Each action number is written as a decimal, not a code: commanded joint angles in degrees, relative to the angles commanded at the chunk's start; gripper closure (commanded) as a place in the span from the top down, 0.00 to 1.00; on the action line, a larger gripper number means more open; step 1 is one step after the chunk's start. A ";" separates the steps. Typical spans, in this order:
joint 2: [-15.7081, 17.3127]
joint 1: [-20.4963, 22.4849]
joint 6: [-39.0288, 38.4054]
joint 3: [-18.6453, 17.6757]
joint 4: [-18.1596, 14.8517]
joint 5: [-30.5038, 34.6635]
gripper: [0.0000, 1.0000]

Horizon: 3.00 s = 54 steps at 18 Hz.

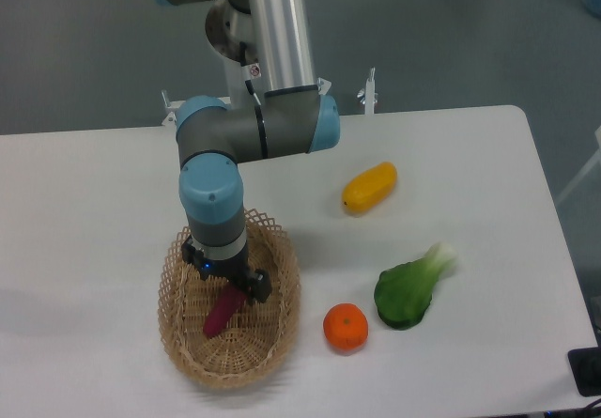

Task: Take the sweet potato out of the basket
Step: 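Close the gripper around the purple sweet potato, then lift the sweet potato out of the basket and carry it up beside the bok choy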

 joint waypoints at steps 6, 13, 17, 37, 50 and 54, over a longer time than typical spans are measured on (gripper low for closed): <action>-0.53 -0.09 -0.18 0.09 0.00 0.09 0.88; -0.70 -0.44 -0.18 0.09 0.00 0.09 0.80; -0.70 -0.44 -0.18 0.26 0.00 0.09 0.60; 7.99 5.70 4.48 4.40 -1.32 -0.17 0.40; 12.22 27.49 28.55 10.54 -13.79 -2.29 0.40; 12.22 31.46 35.85 11.34 -15.99 -2.55 0.39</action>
